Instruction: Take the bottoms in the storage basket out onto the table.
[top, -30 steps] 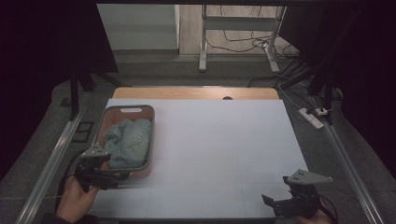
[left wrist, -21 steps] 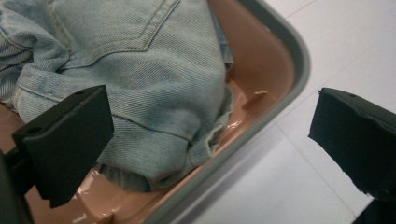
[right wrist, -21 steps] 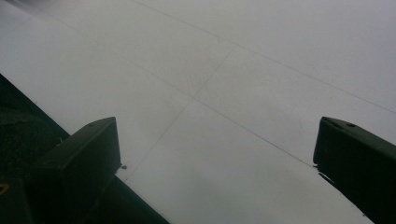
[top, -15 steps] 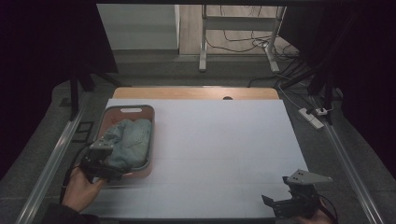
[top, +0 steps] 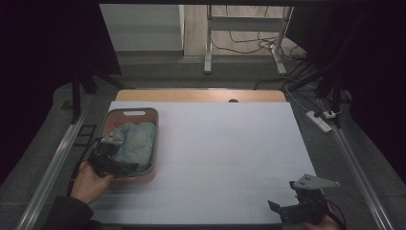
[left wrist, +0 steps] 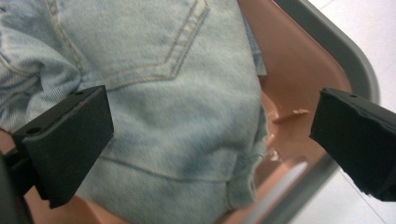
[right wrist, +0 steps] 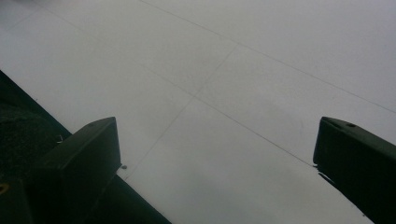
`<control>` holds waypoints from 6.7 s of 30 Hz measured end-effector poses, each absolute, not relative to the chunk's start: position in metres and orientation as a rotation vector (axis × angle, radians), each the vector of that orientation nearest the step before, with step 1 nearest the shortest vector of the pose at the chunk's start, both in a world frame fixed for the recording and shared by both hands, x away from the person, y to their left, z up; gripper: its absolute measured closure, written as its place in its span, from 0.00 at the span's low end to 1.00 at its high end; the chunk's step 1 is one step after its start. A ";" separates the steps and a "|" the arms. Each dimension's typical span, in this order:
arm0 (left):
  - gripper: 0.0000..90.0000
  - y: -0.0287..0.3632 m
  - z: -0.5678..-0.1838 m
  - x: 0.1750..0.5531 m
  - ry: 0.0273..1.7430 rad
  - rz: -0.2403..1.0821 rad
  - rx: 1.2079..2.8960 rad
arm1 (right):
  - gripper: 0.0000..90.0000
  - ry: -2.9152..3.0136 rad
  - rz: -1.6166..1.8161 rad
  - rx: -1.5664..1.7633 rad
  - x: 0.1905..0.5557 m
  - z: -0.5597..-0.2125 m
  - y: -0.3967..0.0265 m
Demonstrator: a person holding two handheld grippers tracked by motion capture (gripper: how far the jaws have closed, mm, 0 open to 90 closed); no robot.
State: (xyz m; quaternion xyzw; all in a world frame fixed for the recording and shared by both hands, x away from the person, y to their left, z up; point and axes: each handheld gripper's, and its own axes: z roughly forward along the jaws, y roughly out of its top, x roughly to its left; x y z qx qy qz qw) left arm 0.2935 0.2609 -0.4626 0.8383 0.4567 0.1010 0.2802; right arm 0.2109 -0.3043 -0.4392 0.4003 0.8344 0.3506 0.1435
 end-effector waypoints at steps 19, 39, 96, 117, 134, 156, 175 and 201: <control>0.00 0.250 -0.469 0.344 1.249 0.240 2.261 | 0.01 2.414 1.002 1.151 0.211 -0.439 -0.304; 0.00 0.249 -0.497 0.372 1.360 0.067 2.337 | 0.01 2.428 0.988 1.132 0.211 -0.440 -0.302; 0.75 0.266 -0.432 0.360 1.450 0.140 2.239 | 0.01 2.419 0.978 1.134 0.211 -0.440 -0.301; 0.74 0.274 -0.375 0.360 1.337 0.150 2.168 | 0.01 2.412 0.969 1.134 0.210 -0.440 -0.301; 0.74 0.260 -0.343 0.361 1.257 0.218 2.192 | 0.01 2.408 0.966 1.135 0.210 -0.440 -0.301; 0.74 0.218 -0.329 0.368 1.141 0.220 2.233 | 0.01 2.407 0.964 1.135 0.210 -0.440 -0.301; 0.73 0.175 -0.326 0.376 1.046 0.211 2.292 | 0.01 2.407 0.975 1.134 0.210 -0.440 -0.302; 0.72 0.123 -0.335 0.384 0.943 0.184 2.335 | 0.01 2.410 0.979 1.126 0.210 -0.440 -0.302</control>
